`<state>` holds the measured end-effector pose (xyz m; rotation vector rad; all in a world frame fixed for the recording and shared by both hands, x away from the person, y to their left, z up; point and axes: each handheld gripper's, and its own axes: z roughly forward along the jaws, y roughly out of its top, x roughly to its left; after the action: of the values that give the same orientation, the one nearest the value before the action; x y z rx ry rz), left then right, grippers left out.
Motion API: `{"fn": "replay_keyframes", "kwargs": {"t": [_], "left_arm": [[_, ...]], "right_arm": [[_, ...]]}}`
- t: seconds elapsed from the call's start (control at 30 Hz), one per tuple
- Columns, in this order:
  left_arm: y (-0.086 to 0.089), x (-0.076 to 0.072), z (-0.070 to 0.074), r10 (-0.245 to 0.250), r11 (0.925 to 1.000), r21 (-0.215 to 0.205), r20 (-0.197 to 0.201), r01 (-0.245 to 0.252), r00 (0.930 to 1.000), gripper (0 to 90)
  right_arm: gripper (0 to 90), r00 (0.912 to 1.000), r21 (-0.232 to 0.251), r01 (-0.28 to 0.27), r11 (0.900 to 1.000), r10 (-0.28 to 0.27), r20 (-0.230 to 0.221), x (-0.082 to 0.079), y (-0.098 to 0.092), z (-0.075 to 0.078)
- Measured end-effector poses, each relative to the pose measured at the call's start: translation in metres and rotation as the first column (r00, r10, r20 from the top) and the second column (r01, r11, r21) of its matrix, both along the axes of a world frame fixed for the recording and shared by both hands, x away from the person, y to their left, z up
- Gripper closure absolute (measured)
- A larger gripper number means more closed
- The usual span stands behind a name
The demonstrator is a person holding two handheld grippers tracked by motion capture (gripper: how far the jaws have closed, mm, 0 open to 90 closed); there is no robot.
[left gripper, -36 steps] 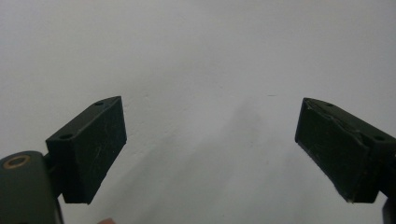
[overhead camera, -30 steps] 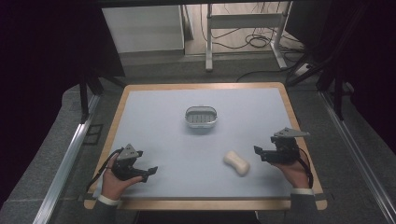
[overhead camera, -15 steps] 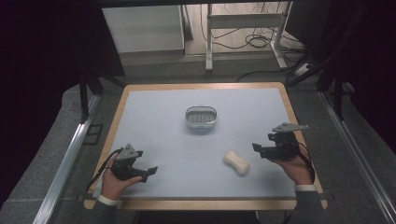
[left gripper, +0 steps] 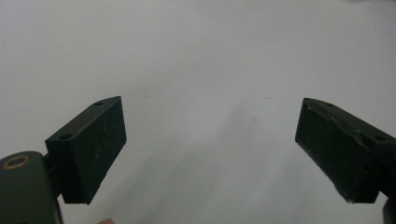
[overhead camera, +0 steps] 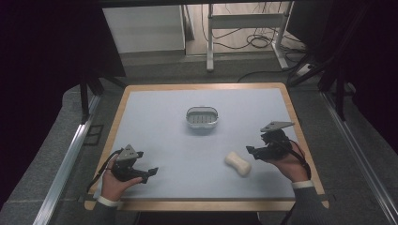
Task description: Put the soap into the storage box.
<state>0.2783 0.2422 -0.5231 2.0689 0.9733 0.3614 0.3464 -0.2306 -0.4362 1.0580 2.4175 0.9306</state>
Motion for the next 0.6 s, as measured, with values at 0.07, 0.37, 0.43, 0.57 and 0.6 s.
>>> {"fn": "replay_keyframes", "kwargs": {"t": [0.07, 0.37, 0.43, 0.57, 0.6], "left_arm": [[0.001, 0.0, 0.0, 0.001, 1.0, 0.001, 0.0, -0.001, 1.0, 9.3], [0.001, 0.0, 0.001, 0.004, 1.0, -0.006, 0.001, -0.004, 1.0, 9.3], [0.002, -0.001, 0.002, 0.005, 0.9999, -0.009, 0.004, -0.004, 1.0, 9.3], [0.003, -0.001, 0.002, 0.007, 0.9999, -0.011, 0.006, -0.006, 1.0, 9.3], [0.003, -0.001, 0.002, 0.007, 0.9999, -0.011, 0.006, -0.006, 1.0, 9.3]], "right_arm": [[25.3, 0.9999, 0.012, -0.011, 1.0, 0.011, -0.002, 0.0, 0.002, 0.001], [26.5, 0.9975, -0.028, -0.041, 0.999, 0.04, -0.059, 0.002, 0.019, 0.002], [26.6, 0.9972, -0.038, -0.043, 0.998, 0.041, -0.063, 0.003, 0.021, 0.001], [27.7, 0.9937, -0.076, -0.082, 0.994, 0.076, -0.083, 0.001, 0.029, -0.005], [27.7, 0.9937, -0.076, -0.082, 0.994, 0.076, -0.083, 0.001, 0.029, -0.005]]}}
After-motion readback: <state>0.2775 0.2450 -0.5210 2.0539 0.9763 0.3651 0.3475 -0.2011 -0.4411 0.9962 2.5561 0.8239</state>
